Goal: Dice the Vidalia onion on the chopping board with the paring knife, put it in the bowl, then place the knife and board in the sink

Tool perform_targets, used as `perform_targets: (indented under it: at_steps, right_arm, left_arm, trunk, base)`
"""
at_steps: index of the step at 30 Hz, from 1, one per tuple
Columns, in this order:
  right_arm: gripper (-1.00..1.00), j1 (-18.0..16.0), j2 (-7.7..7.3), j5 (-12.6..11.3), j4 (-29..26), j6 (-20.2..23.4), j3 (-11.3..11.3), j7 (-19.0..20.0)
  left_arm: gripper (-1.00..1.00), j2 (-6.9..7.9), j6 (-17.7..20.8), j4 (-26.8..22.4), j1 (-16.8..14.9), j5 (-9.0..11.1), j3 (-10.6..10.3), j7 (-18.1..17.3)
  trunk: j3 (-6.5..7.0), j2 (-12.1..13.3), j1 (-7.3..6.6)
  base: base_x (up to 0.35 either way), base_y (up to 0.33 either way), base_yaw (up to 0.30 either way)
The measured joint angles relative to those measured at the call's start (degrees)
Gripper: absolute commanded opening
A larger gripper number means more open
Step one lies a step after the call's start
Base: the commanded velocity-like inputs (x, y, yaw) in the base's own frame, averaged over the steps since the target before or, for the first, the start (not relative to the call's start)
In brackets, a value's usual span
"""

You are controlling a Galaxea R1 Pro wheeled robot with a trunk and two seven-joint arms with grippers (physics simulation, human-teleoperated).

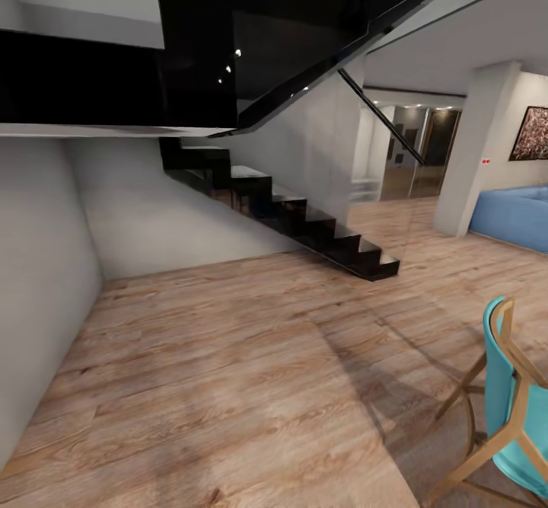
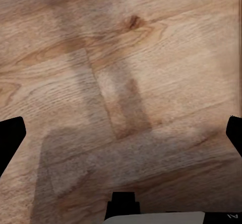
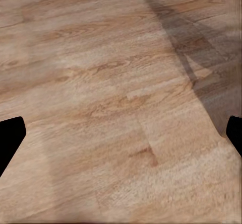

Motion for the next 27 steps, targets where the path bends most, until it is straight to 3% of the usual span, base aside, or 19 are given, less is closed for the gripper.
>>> perform_targets:
  at_steps: [16, 27]
  right_arm:
    - [1.0, 0.0, -0.02, 0.0, 0.0, 0.0, 0.0, -0.02]
    - [1.0, 0.0, -0.04, 0.0, -0.02, 0.0, 0.0, -0.02]
  left_arm:
    - [1.0, 0.0, -0.07, 0.1, 0.0, 0.0, 0.0, -0.07]
    - [1.0, 0.0, -0.07, 0.41, 0.0, 0.0, 0.0, -0.08]
  trunk:
    - [1.05, 0.0, -0.01]
    - [1.72, 0.0, 0.02]
  base:
    - [-0.015, 0.002, -0.197]
    - [-0.286, 0.0, -0.197]
